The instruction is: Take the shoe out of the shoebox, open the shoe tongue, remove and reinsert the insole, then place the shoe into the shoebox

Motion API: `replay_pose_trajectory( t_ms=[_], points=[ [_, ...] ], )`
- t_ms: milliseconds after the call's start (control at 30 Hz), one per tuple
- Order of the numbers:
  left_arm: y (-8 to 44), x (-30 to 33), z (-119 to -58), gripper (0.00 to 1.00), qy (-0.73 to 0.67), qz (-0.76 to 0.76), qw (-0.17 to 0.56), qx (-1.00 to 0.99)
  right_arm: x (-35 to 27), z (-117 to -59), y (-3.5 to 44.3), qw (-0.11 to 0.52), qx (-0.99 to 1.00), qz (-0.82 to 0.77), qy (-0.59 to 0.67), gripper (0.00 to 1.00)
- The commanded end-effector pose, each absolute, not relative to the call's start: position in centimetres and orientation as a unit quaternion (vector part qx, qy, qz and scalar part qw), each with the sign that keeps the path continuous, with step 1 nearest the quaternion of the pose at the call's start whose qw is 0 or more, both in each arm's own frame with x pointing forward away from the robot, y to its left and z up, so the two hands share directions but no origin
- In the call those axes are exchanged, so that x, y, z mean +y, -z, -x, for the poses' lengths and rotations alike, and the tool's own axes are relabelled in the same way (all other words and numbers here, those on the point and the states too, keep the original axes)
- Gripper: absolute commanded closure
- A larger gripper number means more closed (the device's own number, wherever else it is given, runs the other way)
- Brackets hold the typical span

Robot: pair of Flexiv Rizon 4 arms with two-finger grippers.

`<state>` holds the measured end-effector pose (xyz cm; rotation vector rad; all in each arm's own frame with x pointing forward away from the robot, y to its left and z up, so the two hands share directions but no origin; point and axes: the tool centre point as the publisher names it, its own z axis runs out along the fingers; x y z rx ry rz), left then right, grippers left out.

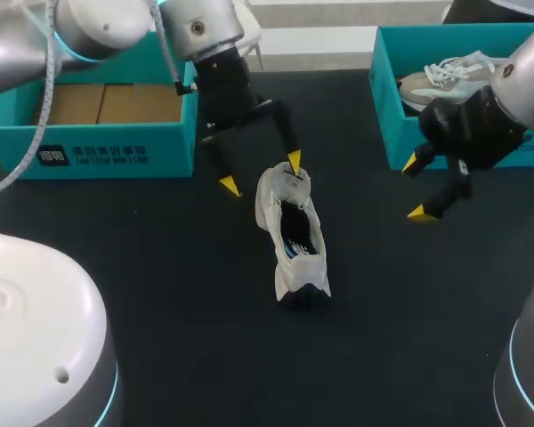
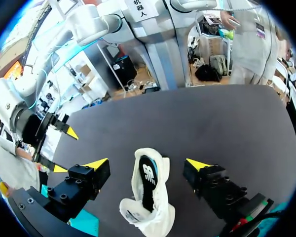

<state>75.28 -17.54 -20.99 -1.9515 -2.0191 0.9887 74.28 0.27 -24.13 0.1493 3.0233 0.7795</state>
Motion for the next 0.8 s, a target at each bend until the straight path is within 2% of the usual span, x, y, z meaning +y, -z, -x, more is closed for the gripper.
replay_pose_trajectory(
  t_ms=[33, 67, 100, 367, 800],
  points=[
    [20.17, -18.08, -75.55, 0.61, -0.303, 0.670, 0.099, -0.670, 0.31, -74.27, 24.27, 0.008, 0.967, -0.048, -0.249, 0.00],
    [20.08, -18.13, -75.54, 0.75, -0.298, 0.674, 0.101, -0.668, 0.31, -74.27, 24.27, 0.008, 0.967, -0.048, -0.249, 0.00],
    [19.80, -18.22, -75.39, 1.00, -0.292, 0.679, 0.105, -0.665, 0.31, -74.27, 24.27, 0.008, 0.967, -0.048, -0.249, 0.00],
    [19.36, -18.73, -75.03, 1.00, -0.247, 0.696, 0.136, -0.660, 0.31, -74.27, 24.27, 0.008, 0.967, -0.048, -0.249, 0.00],
    [19.34, -18.69, -74.62, 1.00, -0.230, 0.701, 0.132, -0.662, 0.31, -74.27, 24.27, 0.008, 0.967, -0.048, -0.249, 0.00]
  ],
)
